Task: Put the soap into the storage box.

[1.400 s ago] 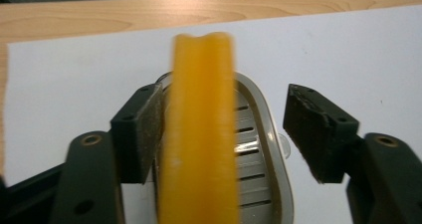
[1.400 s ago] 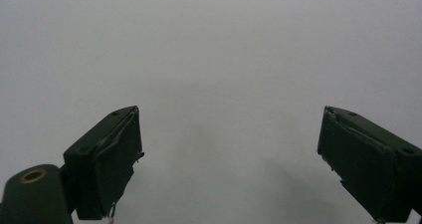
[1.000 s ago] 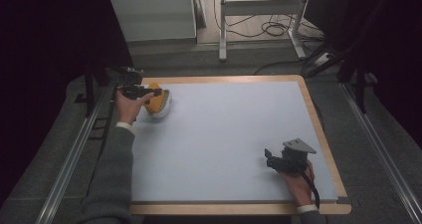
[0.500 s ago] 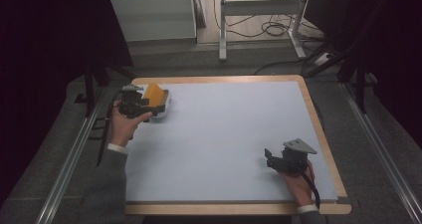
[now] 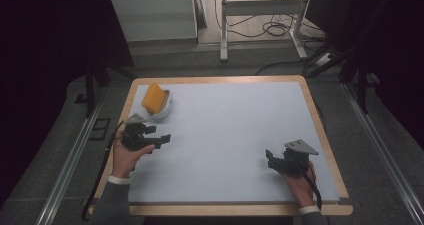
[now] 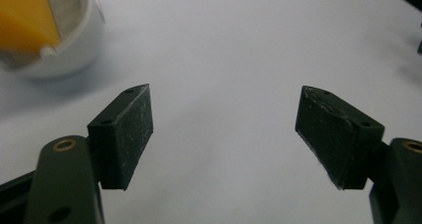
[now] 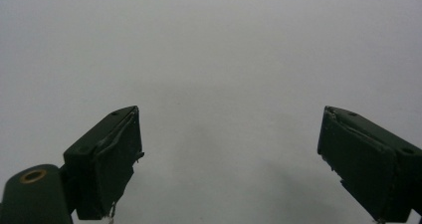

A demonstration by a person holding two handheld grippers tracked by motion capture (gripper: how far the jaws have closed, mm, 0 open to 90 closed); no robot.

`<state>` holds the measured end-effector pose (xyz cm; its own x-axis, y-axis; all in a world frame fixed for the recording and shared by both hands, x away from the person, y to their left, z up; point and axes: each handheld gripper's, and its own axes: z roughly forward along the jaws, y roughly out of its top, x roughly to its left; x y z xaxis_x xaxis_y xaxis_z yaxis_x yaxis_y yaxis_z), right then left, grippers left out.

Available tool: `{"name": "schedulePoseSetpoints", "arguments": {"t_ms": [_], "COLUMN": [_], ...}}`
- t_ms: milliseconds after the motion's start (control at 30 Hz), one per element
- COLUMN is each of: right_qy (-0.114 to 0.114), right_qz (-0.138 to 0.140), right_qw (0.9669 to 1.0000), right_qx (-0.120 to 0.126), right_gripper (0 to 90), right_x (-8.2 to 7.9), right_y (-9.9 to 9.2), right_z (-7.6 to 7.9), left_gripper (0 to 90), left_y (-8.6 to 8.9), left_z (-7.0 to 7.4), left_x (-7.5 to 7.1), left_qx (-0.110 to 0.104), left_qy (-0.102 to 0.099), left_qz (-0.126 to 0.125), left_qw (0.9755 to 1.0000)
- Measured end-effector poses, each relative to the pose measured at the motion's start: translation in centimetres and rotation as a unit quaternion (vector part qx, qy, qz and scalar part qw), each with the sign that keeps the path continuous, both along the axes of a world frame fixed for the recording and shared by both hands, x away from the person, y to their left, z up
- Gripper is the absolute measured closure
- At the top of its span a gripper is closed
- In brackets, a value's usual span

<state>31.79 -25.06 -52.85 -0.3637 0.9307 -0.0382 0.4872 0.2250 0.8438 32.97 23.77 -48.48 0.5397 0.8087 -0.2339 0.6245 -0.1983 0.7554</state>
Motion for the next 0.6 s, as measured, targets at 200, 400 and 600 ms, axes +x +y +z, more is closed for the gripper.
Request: {"name": "schedulePoseSetpoints", "arguments": {"t_ms": [200, 400, 600], "right_qy": [0.0, 0.0, -0.004], "right_qz": [-0.001, -0.001, 0.002], "right_qw": [1.0, 1.0, 1.0], "right_qx": [-0.001, -0.002, 0.0], "right_gripper": [10.4, 10.4, 10.4], "right_x": [0.0, 0.0, -0.1], "right_y": [0.0, 0.0, 0.0], "right_z": [0.0, 0.0, 0.0], "left_gripper": [23.7, 23.7, 22.6], "left_y": [0.0, -0.6, -0.9], "left_z": [-1.8, -1.5, -1.9], "left_x": [-1.1, -1.1, -1.1], "left_qx": [-0.008, -0.004, 0.018], "left_qy": [0.013, 0.003, 0.01], "left_qz": [0.0, -0.008, -0.01], "left_qw": [0.9999, 1.0, 0.9997]}}
